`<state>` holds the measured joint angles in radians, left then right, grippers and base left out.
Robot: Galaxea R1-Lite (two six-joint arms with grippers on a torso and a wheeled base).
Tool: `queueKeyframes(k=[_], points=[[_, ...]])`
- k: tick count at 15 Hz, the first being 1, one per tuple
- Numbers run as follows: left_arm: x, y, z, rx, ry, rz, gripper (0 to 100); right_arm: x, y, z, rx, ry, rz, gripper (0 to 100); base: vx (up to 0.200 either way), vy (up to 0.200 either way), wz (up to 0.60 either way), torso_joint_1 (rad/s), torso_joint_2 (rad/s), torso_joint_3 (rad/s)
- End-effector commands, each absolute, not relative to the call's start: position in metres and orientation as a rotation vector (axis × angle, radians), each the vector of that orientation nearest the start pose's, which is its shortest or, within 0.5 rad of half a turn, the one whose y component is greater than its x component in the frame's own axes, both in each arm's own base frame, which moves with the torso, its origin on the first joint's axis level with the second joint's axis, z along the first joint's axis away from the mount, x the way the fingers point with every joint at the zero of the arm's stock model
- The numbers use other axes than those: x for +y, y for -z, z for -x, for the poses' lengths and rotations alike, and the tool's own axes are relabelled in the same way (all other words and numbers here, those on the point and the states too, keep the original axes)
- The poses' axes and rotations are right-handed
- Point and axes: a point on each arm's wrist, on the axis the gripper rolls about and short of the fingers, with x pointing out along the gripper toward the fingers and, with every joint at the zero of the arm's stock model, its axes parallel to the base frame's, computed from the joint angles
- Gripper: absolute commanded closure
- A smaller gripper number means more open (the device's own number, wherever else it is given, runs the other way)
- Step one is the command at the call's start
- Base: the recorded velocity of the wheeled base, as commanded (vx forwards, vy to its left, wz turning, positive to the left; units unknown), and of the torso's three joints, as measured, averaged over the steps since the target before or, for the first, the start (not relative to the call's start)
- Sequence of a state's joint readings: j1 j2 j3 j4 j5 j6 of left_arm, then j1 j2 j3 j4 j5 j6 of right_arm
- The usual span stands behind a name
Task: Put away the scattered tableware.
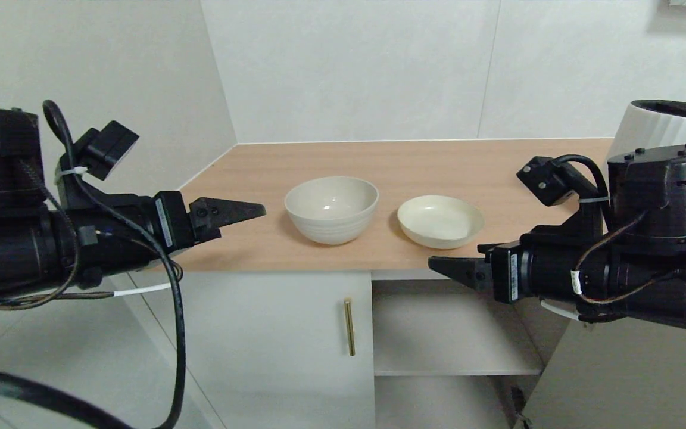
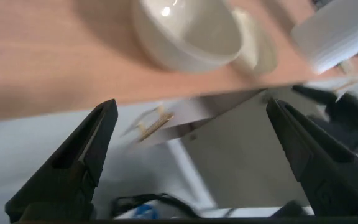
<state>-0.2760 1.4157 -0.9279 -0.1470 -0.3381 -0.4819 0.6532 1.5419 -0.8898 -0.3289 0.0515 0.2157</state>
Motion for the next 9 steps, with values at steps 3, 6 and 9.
queueKeyframes(k=[3, 6, 9], points=[[-0.087, -0.24, -0.254, 0.556, 0.488, 0.62, 0, 0.166, -0.212, -0.229, 0.404, -0.627, -0.107, 0, 0.0, 0.0, 0.0, 0.199, -0.48, -0.287], [-0.092, -0.233, -0.274, 0.567, 0.384, 0.675, 0, 0.163, -0.206, -0.242, 0.39, -0.6, -0.117, 0, 0.0, 0.0, 0.0, 0.162, -0.38, -0.222], [-0.097, -0.222, -0.292, 0.569, 0.283, 0.681, 0, 0.166, -0.208, -0.253, 0.39, -0.58, -0.118, 0, 0.0, 0.0, 0.0, 0.034, -0.07, -0.042]])
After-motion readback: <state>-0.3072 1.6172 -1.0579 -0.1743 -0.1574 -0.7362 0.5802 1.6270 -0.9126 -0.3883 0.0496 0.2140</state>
